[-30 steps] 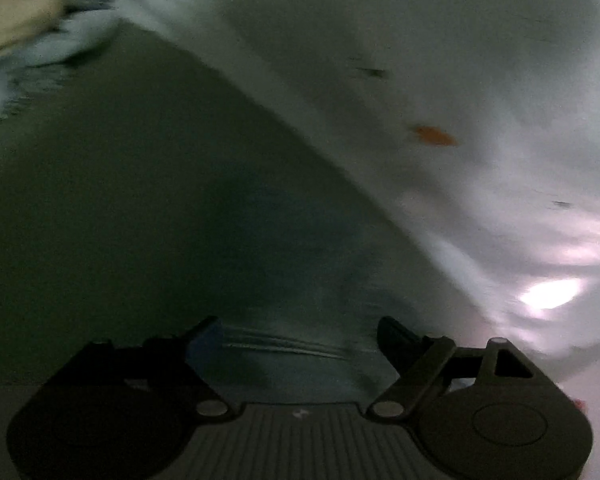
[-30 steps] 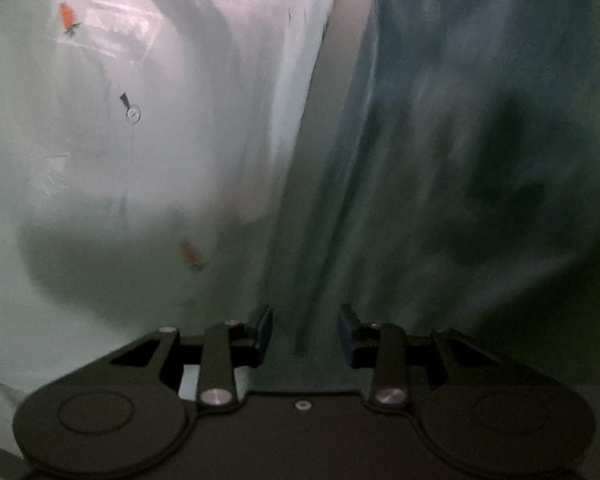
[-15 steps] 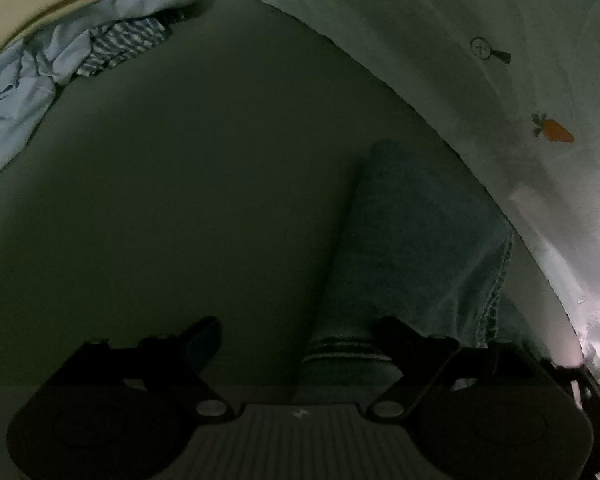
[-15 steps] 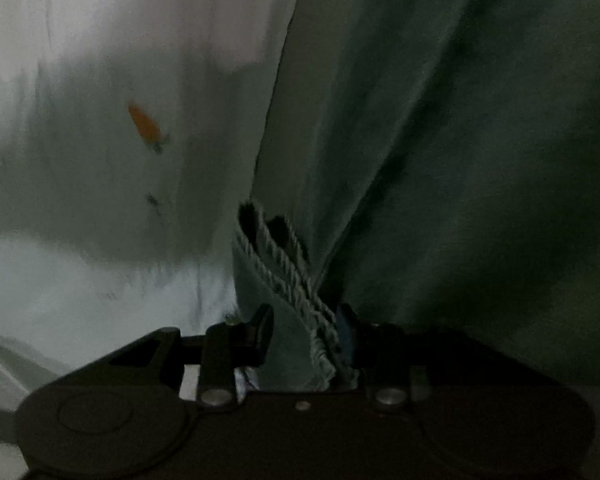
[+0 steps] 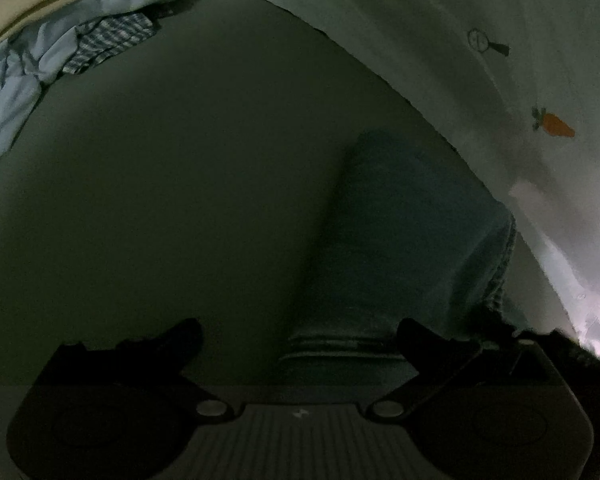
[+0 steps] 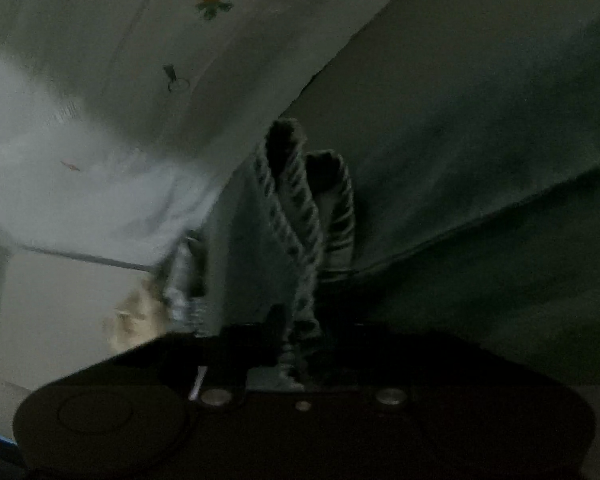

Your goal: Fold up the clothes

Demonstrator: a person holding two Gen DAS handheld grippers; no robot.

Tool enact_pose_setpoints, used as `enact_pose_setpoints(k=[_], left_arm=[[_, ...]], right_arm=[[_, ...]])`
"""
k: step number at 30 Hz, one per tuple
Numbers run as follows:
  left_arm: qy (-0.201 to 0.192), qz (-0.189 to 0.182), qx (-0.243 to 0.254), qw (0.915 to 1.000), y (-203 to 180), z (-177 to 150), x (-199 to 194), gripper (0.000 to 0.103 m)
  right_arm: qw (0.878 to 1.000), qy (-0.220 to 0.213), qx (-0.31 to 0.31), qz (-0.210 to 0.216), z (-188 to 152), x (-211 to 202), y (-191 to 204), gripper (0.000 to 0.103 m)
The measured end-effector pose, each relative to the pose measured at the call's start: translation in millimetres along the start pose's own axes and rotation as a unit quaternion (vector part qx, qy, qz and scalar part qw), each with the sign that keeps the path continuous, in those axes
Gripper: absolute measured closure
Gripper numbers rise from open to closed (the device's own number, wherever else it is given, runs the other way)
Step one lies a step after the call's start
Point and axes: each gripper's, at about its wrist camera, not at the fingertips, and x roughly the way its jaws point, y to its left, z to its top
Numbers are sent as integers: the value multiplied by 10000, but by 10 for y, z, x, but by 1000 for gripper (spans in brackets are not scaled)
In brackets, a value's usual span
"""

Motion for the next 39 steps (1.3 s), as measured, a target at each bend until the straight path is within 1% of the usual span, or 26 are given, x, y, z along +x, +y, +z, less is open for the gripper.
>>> enact_pose_setpoints(k=[2, 5, 8, 10, 11, 13, 15, 16, 17, 19, 21, 23, 25, 26, 27, 29, 31, 32, 33, 34, 36, 39], left_arm=[[30, 34, -3, 10000, -20, 14, 9, 1], [28, 283, 193, 9994, -121, -16, 5, 2], [43, 409, 533, 9977, -225, -115, 3, 2], [84, 429, 781, 9960, -305, -203, 31, 1], [83, 461, 920, 9947, -351, -251, 50, 1], [56, 684, 1346, 9885, -474, -329, 108, 0], [19, 900, 1754, 9804, -595, -396, 169, 0], [3, 977, 1843, 9780, -643, -408, 203, 0], [-10, 1031, 1857, 9772, -671, -408, 228, 0], [-37, 1084, 1869, 9764, -692, -407, 252, 0], [-137, 1109, 1966, 9741, -692, -440, 255, 0], [-241, 1169, 1998, 9725, -702, -454, 285, 0], [-202, 1284, 1946, 9722, -728, -431, 301, 0], [-194, 1388, 1950, 9707, -766, -425, 273, 0], [-205, 1504, 1968, 9686, -812, -426, 232, 0], [-526, 1564, 2289, 9593, -976, -496, 85, 0], [-721, 1448, 2620, 9514, -1134, -580, -38, 0], [-762, 1383, 2761, 9481, -1219, -627, -79, 0], [-803, 1318, 2901, 9445, -1305, -673, -121, 0], [-821, 1300, 2984, 9420, -1378, -717, -132, 0], [-809, 1293, 3087, 9389, -1516, -803, -114, 0], [-678, 1252, 3206, 9365, -1722, -944, -11, 0]], right_arm=[[9991, -215, -283, -233, -20, -111, 116, 93], [9939, -776, -748, -233, -66, -507, 351, 94], [9835, -1380, -1104, -389, -119, -1031, 543, 94], [9754, -1602, -1329, -729, -149, -1346, 558, 94], [9720, -1585, -1402, -1019, -147, -1422, 529, 94], [9683, -1204, -1306, -1757, -168, -1457, 253, 91], [9606, -915, -1017, -2418, -238, -1309, -15, 89], [9600, -937, -917, -2474, -303, -1274, -101, 87], [9594, -964, -821, -2521, -365, -1244, -181, 87], [9606, -1120, -718, -2439, -432, -1287, -193, 87], [9587, -1025, -880, -2503, -429, -1303, -170, 86], [9563, -995, -1006, -2559, -433, -1365, -232, 87], [9573, -1014, -966, -2528, -437, -1405, -253, 84], [9580, -1018, -936, -2512, -432, -1422, -259, 81], [9577, -1047, -950, -2508, -440, -1461, -233, 75], [9570, -1189, -968, -2461, -511, -1611, -235, 68], [9580, -1424, -854, -2338, -617, -1890, -285, 57], [9584, -1585, -757, -2249, -688, -2050, -336, 54], [9586, -1760, -623, -2150, -766, -2221, -403, 50], [9576, -1919, -452, -2101, -839, -2382, -485, 42], [9518, -2293, -42, -2038, -1013, -2751, -685, 33], [9362, -2880, 680, -1896, -1228, -3270, -1044, 28]])
